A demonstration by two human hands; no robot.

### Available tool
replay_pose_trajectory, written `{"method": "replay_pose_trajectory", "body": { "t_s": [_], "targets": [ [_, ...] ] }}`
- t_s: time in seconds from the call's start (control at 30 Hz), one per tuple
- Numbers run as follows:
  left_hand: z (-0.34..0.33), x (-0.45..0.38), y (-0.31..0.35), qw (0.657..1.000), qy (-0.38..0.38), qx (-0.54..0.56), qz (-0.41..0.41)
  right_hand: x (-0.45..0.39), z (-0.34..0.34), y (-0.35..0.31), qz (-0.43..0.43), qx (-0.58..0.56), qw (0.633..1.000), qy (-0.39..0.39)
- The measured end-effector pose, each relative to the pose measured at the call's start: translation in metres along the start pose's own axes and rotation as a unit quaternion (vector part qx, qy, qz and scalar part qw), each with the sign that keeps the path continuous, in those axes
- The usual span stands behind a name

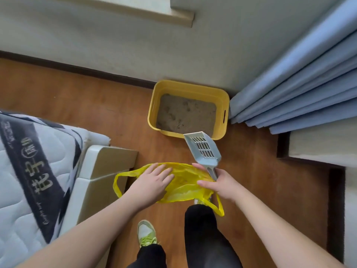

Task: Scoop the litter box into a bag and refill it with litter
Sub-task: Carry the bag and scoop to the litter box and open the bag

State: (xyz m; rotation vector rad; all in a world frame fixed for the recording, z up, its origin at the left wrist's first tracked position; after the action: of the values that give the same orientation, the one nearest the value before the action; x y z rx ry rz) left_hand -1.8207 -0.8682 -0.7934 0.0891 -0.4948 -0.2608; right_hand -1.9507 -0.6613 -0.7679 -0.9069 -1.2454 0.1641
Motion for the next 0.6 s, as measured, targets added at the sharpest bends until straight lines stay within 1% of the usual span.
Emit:
{"method": "replay_pose_trajectory", "body": {
  "t_s": [0.03,0.17,0.3,0.4,0.43,0.53,0.6],
  "targets": [
    [-0.014,-0.009,-0.007,0.999,-0.030,-0.011,0.008,-0.018,0.001,0.012,-0.002,0.009,1.000,-0.009],
    [-0.074,-0.049,-0.035,0.992,-0.114,-0.043,0.039,-0.090,0.003,0.062,-0.016,0.073,0.997,-0.036],
    [-0.133,-0.094,-0.065,0.985,-0.140,-0.083,0.061,-0.153,0.009,0.110,-0.012,0.127,0.991,-0.027],
    [-0.167,-0.123,-0.078,0.983,-0.127,-0.116,0.067,-0.188,0.011,0.135,0.012,0.146,0.989,-0.019],
    [-0.173,-0.129,-0.082,0.983,-0.122,-0.119,0.071,-0.197,0.012,0.140,0.019,0.170,0.985,-0.022],
    [-0.198,-0.147,-0.094,0.985,-0.095,-0.132,0.059,-0.233,0.014,0.165,0.046,0.306,0.950,-0.037],
    [-0.213,-0.155,-0.102,0.984,-0.082,-0.159,0.023,-0.255,0.020,0.171,0.057,0.373,0.926,-0.012]
  ]
}}
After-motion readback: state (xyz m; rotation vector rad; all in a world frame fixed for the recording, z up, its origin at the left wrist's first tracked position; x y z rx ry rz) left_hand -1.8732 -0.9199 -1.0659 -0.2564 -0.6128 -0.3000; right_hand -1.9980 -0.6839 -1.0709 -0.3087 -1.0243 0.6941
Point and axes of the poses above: each hand's wrist, its own x-axis away from the middle knuckle, its own z-axis out of the back of the hand, y = z × x, the point moved 2 cm from there along -x, towards the middle knuckle, and after that the axes turned 1 degree about y, right-handed, at the moved point
